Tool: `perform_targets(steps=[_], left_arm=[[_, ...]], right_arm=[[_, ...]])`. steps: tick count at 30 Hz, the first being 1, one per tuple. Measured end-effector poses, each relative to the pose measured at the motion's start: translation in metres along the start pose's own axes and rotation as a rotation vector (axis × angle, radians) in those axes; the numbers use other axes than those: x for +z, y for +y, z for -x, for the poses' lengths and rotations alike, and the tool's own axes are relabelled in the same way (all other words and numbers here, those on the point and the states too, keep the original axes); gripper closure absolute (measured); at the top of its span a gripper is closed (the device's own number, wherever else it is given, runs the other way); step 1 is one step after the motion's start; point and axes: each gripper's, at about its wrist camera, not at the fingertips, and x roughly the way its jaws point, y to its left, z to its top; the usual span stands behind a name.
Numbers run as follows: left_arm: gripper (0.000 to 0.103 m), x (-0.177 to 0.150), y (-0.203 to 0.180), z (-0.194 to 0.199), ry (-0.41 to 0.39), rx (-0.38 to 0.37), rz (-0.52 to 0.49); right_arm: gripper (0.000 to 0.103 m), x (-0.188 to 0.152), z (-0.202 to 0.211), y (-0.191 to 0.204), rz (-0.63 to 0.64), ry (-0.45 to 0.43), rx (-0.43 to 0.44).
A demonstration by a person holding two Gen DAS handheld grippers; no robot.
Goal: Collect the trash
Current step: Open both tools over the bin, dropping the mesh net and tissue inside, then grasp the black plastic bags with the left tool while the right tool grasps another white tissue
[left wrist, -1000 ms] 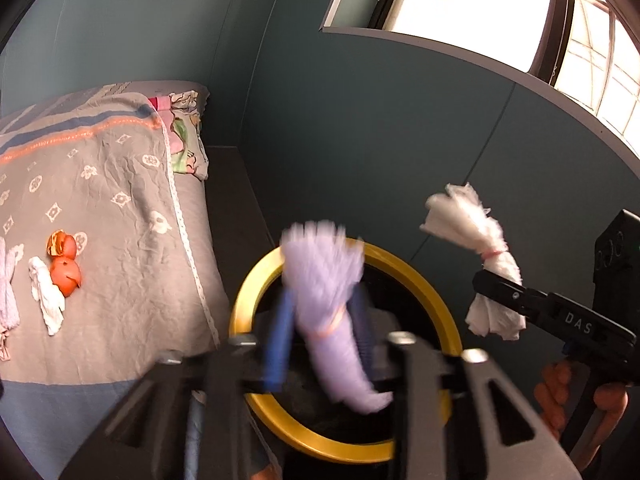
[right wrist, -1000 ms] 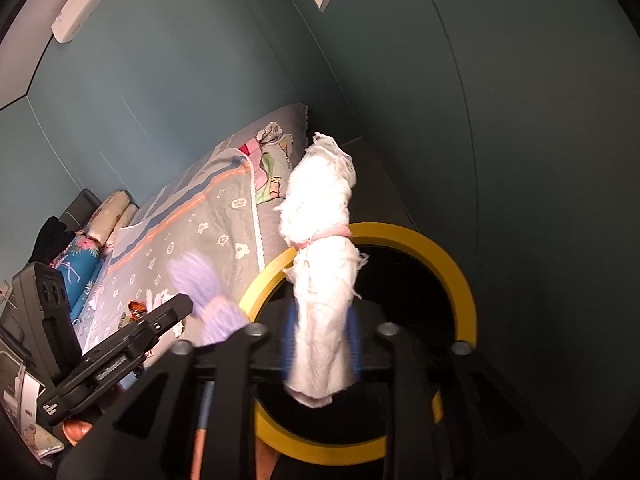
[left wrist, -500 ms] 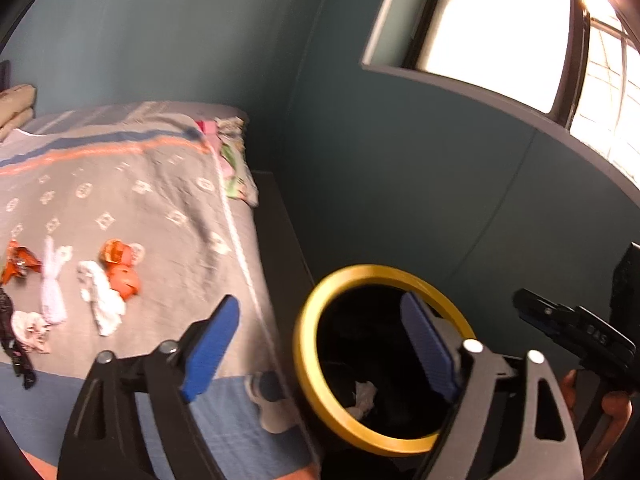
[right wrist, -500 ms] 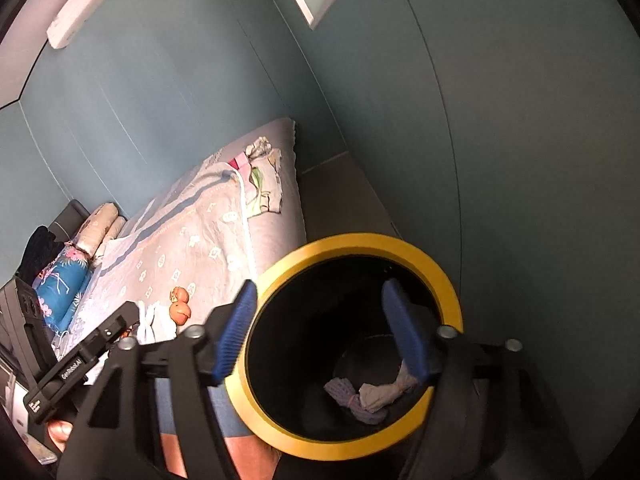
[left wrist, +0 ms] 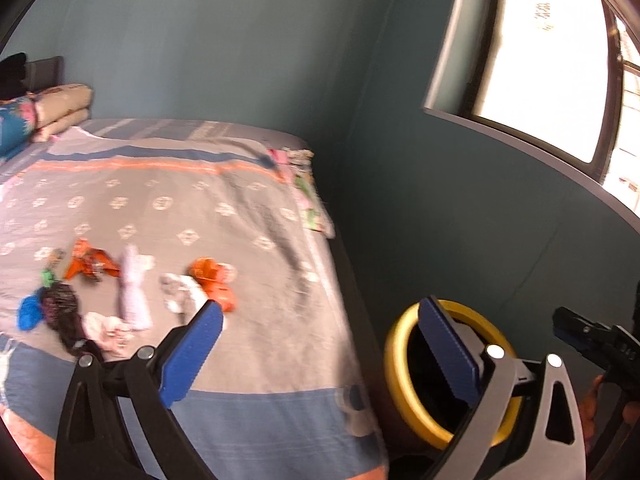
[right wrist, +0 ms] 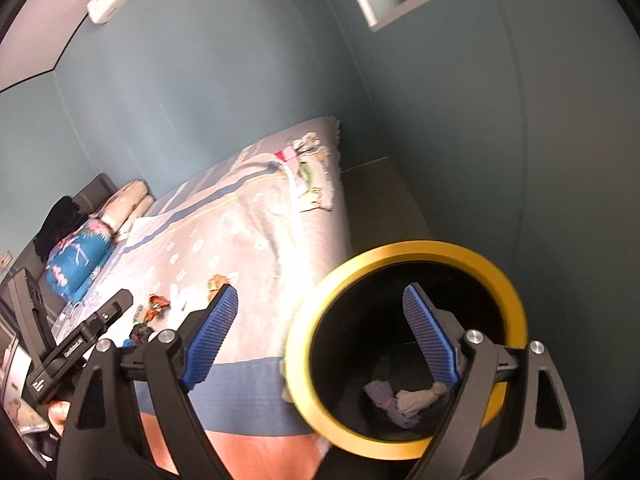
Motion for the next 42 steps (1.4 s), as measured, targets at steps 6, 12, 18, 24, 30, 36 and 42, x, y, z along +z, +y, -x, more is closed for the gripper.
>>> perform_targets(steps=[6,12,18,24,30,36,42], left_arm=[[0.008,0.001,0.05,0.009,-0.001,0.091,0.066],[0.008,-0.002,0.099,0.012,0.003,0.186,0.124],[0.008,-0.008,0.149,0.012,0.015,0.265,0.208],[0.008,-0.016,0.192,0.007,0.028,0.336,0.264],[0.008,-0.025,0.226,0.0,0.043,0.386,0.306],[0.008,-0.034,0.254,-0.012,0.066,0.412,0.356],[0.008,-0.043,0.279,-0.028,0.09,0.424,0.415]], right_arm=[[0.021,0.0,-0.016,0.04,0.068,0.015,0.061],[0.021,-0.001,-0.04,0.081,0.135,0.034,0.122],[0.021,-0.006,-0.064,0.123,0.18,0.046,0.174],[0.021,-0.014,-0.095,0.158,0.233,0.073,0.205],[0.021,-0.025,-0.134,0.187,0.282,0.106,0.223],[0.021,-0.04,-0.178,0.21,0.319,0.162,0.223],[0.021,-0.055,-0.222,0.229,0.341,0.225,0.216]])
